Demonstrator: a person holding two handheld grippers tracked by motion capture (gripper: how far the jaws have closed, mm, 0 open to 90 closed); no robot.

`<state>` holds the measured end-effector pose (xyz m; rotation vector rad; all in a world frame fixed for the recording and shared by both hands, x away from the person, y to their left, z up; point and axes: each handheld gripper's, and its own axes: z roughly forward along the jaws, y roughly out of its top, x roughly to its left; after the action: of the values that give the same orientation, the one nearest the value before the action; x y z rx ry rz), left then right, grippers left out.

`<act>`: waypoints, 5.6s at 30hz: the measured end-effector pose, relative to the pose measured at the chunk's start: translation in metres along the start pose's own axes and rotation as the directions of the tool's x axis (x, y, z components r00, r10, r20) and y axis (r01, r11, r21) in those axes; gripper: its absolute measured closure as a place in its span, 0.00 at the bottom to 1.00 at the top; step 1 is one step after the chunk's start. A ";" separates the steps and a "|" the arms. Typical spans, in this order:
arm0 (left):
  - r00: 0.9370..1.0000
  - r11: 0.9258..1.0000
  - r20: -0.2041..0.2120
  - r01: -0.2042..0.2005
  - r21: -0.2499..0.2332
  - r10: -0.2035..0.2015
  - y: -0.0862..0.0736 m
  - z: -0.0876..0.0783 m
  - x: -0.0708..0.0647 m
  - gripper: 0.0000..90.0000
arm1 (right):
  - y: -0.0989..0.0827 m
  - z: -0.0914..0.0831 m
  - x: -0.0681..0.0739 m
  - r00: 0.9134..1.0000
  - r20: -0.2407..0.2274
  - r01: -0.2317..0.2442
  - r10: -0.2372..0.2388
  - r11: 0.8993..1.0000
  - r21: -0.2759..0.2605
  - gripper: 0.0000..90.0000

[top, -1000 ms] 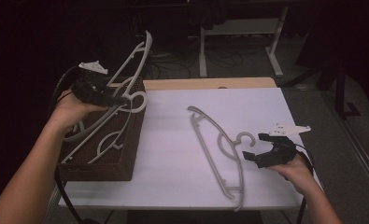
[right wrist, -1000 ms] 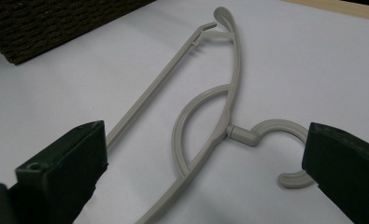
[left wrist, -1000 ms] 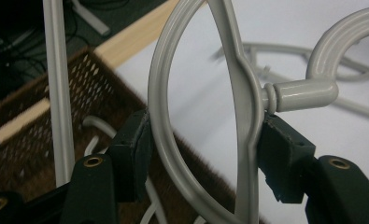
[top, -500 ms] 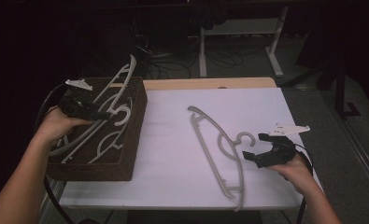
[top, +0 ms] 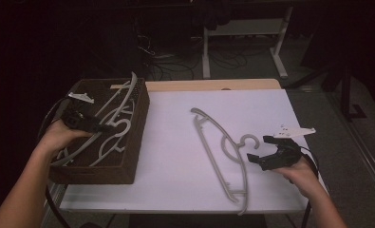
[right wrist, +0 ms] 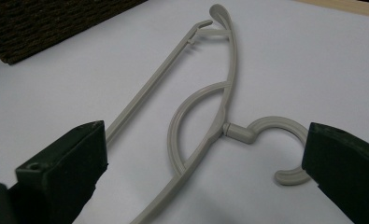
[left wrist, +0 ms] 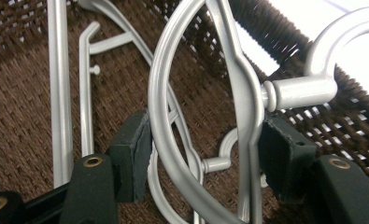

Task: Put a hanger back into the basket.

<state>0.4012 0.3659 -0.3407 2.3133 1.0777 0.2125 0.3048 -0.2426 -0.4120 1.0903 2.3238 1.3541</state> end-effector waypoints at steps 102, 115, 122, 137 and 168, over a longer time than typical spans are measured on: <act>0.964 0.955 0.186 -0.136 -0.262 0.189 0.039 0.141 -0.196 0.15 | -0.034 0.030 0.004 0.979 -0.203 0.094 -0.029 0.943 0.320 0.99; 0.969 0.957 0.175 -0.124 -0.261 0.174 0.041 0.137 -0.193 0.15 | -0.020 0.057 0.038 0.938 -0.335 0.190 -0.083 0.935 0.300 0.99; 0.972 0.958 0.171 -0.111 -0.266 0.160 0.041 0.134 -0.190 0.15 | -0.005 0.087 0.064 0.912 -0.387 0.257 -0.137 0.926 0.278 0.99; 0.980 0.959 0.154 -0.083 -0.271 0.129 0.041 0.131 -0.184 0.15 | 0.024 0.141 0.114 0.859 -0.451 0.369 -0.242 0.903 0.219 0.99; 0.985 0.988 -0.138 0.082 -0.133 -0.101 0.110 0.214 -0.111 1.00 | 0.026 0.082 -0.003 0.983 -0.171 0.091 -0.064 0.984 0.156 0.75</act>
<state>0.4788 0.1349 -0.4446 2.1568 1.2032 0.4057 0.3634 -0.1841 -0.4353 0.9514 2.6080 1.2904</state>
